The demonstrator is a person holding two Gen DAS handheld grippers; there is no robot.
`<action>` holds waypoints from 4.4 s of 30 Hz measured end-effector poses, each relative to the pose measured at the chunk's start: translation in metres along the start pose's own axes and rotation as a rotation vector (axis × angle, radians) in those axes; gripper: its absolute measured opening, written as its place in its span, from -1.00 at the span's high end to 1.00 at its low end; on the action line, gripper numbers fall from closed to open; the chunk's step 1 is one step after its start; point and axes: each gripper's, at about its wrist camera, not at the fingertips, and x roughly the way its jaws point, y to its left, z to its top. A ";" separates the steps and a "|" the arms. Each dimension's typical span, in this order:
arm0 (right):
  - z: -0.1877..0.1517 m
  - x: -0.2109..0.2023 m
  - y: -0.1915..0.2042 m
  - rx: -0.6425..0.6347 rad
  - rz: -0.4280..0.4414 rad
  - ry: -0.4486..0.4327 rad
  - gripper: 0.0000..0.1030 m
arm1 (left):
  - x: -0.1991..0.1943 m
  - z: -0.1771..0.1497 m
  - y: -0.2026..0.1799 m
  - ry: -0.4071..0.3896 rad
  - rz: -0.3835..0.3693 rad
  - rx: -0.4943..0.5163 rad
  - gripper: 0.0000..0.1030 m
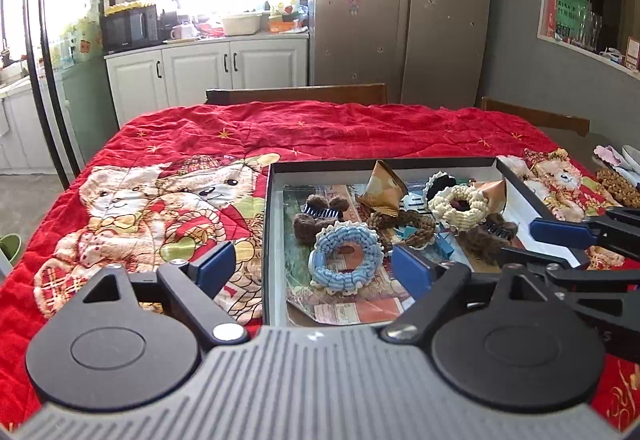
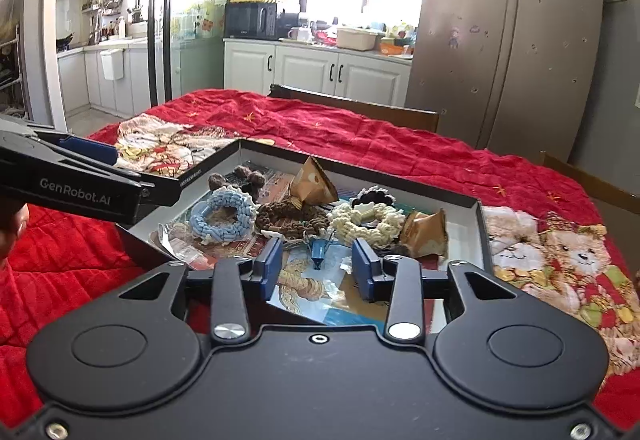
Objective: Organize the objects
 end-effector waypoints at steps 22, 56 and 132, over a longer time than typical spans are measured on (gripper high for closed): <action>-0.038 -0.098 0.001 0.006 -0.036 -0.053 -0.22 | -0.059 -0.030 -0.023 -0.033 -0.014 0.008 -1.00; -0.088 -0.115 -0.001 0.124 -0.055 0.013 -0.64 | -0.073 -0.088 -0.047 0.024 0.041 -0.036 -1.00; -0.100 -0.103 0.004 0.170 -0.067 0.050 -0.70 | -0.067 -0.099 -0.055 0.053 0.071 -0.046 -1.00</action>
